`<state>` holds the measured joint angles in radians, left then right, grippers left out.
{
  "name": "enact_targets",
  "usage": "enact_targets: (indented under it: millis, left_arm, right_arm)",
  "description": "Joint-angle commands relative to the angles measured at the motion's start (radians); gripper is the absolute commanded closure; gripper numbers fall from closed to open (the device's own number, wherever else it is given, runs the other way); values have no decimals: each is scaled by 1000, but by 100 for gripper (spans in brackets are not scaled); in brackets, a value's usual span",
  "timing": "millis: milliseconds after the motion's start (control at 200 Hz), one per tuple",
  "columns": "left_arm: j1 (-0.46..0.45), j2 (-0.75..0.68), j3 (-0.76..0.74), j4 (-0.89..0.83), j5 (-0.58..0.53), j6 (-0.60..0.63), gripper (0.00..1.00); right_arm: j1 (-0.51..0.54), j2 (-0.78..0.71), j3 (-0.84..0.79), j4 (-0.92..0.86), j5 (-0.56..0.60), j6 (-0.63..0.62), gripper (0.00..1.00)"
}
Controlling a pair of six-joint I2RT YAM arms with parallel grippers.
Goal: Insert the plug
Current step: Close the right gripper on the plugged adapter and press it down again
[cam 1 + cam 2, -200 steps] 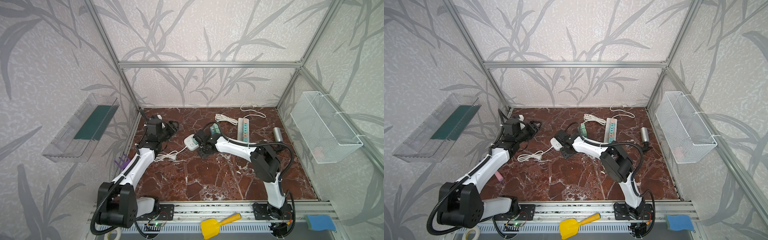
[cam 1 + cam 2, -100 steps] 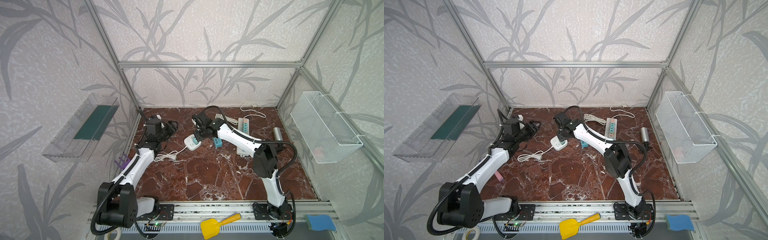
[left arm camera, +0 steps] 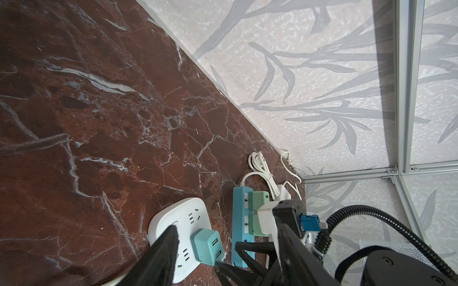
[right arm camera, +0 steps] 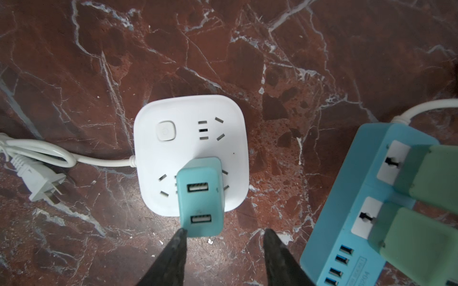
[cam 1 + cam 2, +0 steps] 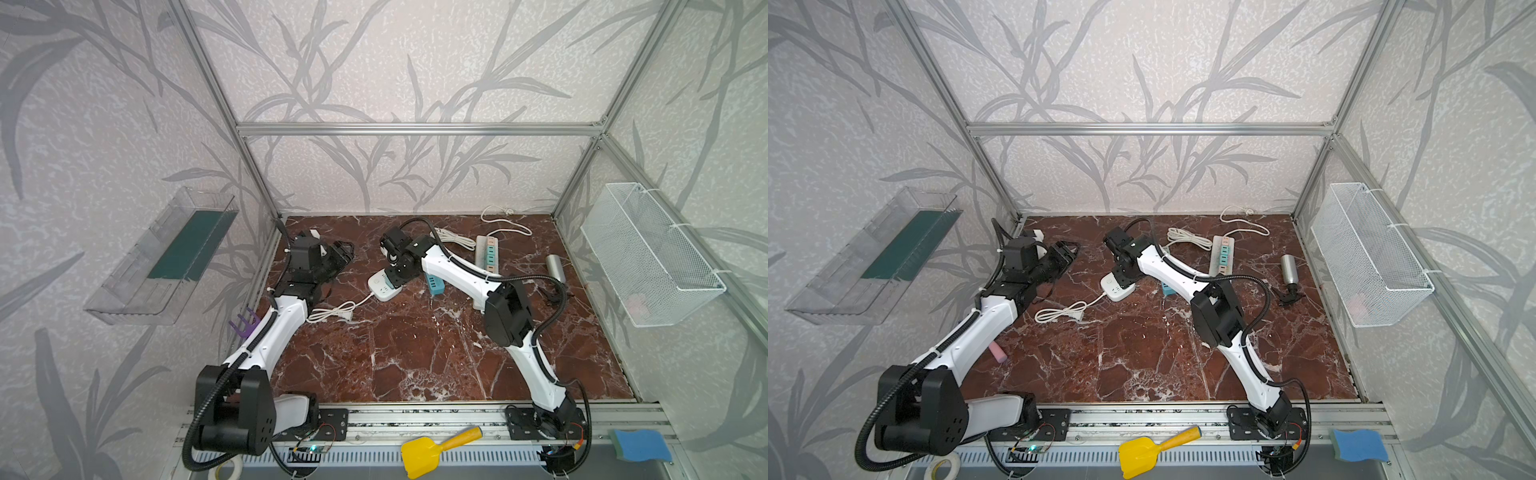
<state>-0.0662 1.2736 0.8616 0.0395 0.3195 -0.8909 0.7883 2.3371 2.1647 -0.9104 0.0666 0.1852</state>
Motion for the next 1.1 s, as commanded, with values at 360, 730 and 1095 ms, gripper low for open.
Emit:
enact_targets:
  millis: [360,730,1095]
  left_arm:
    - [17,-17,-11,37,25,-18,36]
    - [19,-13,-13,43,33,-26,36]
    - [19,-10,-15,46,35,-31,36]
  right_arm:
    - [-4,-71,-30,20,-65,0,51]
    - [-37,-20,17,45,-98,21,51]
    - [-43,27,73,24,-96,8,52]
